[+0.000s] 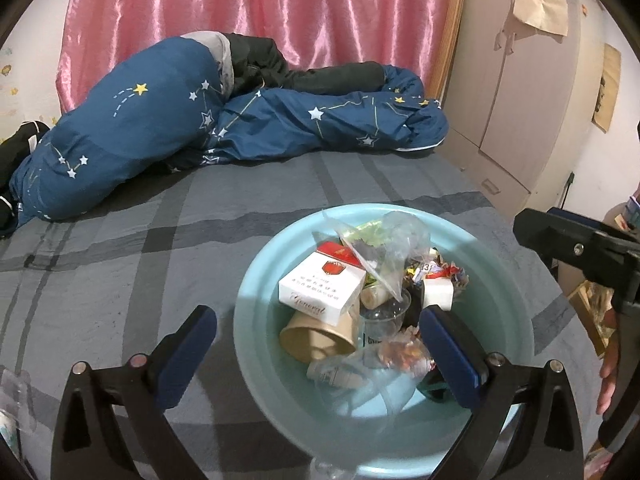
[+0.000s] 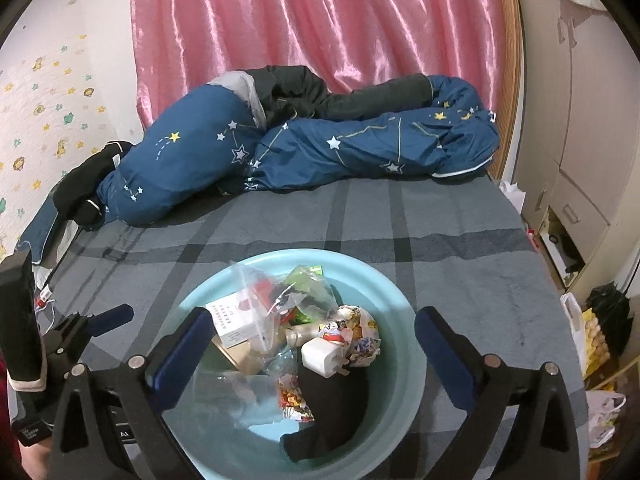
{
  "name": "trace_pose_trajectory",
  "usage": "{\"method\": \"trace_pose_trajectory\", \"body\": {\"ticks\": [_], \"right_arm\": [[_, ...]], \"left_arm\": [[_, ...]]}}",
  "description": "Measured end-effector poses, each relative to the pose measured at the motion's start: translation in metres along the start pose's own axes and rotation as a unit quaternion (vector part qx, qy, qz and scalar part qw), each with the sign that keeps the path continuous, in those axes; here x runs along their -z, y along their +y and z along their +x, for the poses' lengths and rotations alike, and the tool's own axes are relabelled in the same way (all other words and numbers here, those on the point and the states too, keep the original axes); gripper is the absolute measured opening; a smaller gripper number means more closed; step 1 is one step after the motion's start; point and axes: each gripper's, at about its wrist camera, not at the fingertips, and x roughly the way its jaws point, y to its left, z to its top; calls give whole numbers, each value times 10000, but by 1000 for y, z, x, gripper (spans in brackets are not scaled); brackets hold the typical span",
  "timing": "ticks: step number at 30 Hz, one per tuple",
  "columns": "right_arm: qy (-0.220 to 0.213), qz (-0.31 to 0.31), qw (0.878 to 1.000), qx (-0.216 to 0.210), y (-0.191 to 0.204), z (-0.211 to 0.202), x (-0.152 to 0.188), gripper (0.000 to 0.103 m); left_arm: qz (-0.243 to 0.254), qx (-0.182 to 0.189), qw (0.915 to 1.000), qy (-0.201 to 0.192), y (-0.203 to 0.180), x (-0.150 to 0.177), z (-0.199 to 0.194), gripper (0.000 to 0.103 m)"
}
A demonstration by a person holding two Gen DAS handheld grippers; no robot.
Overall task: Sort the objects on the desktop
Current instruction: 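Withdraw both grippers from the basin toward the measuring cup and caps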
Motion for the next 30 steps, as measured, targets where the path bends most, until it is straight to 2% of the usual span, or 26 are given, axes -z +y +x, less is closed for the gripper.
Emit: {"method": "trace_pose_trajectory", "body": {"ticks": [16,30], "right_arm": [[-114,-102,9995,275,18,-45,20,103],[-75,-180,9994,294,20,-62,65,103]], "left_arm": [[69,26,9999,-97,5,30,-42,103],[202,225,9995,-101,-1,70,-52,103]]}}
